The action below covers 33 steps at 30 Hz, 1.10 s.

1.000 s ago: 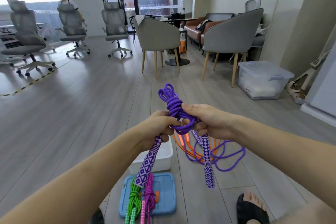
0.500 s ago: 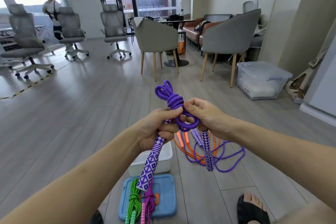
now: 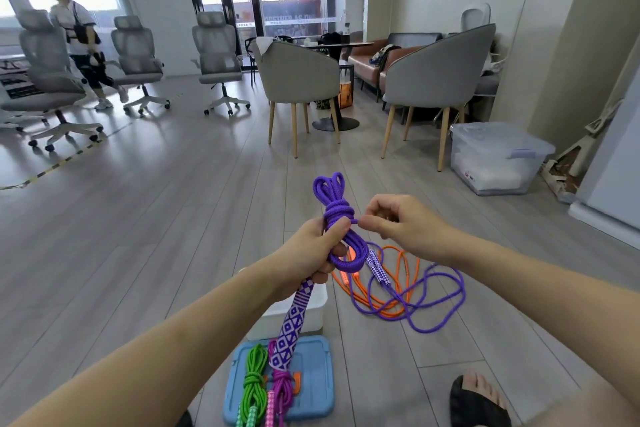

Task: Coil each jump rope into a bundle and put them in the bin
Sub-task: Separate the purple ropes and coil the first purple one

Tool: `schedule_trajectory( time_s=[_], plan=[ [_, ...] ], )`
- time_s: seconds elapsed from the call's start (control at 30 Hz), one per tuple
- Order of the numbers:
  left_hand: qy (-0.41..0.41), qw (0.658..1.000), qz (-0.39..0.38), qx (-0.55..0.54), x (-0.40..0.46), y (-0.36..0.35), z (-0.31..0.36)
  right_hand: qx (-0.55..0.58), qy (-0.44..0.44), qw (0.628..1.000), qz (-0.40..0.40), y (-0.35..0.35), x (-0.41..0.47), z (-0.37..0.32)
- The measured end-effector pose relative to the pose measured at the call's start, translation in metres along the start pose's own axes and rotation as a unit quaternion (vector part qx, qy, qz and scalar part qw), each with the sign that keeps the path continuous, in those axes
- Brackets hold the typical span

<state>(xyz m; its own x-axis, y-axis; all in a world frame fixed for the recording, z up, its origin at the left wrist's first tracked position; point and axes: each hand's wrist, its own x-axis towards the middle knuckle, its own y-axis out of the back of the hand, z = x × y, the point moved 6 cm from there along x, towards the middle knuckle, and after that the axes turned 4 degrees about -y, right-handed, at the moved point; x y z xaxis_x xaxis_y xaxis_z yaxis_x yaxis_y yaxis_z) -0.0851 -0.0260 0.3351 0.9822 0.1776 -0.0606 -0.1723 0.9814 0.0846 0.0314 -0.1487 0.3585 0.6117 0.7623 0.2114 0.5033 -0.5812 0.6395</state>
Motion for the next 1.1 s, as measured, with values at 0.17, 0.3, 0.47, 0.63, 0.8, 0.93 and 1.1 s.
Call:
schedule_trajectory(
  time_s=[0.17,0.3,0.47,0.63,0.8,0.93,1.1],
  plan=[
    [-0.008,0.998,0.012,-0.062,0.003,0.008,0.008,0.029,-0.019,0.999,-0.035,-0.013,-0.001,0.014],
    [-0.020,0.995,0.004,-0.093,0.005,0.008,0.013,0.040,-0.021,0.998,-0.051,-0.028,-0.003,0.017],
    [-0.048,0.991,0.015,-0.124,0.008,0.017,0.025,0.001,-0.083,0.995,-0.063,-0.053,-0.007,0.049],
    [-0.050,0.990,0.024,-0.127,0.008,0.024,0.024,0.048,-0.164,0.985,-0.018,-0.055,-0.004,0.076],
    [-0.047,0.991,0.034,-0.117,0.013,0.019,0.018,0.203,-0.199,0.950,0.128,-0.030,0.012,0.060],
    [-0.053,0.993,0.039,-0.102,0.018,0.017,0.016,0.288,-0.174,0.929,0.157,-0.020,0.014,0.026],
    [-0.073,0.995,0.040,-0.050,0.023,0.013,0.017,0.292,-0.153,0.927,0.178,-0.007,0.011,0.000]
  ],
)
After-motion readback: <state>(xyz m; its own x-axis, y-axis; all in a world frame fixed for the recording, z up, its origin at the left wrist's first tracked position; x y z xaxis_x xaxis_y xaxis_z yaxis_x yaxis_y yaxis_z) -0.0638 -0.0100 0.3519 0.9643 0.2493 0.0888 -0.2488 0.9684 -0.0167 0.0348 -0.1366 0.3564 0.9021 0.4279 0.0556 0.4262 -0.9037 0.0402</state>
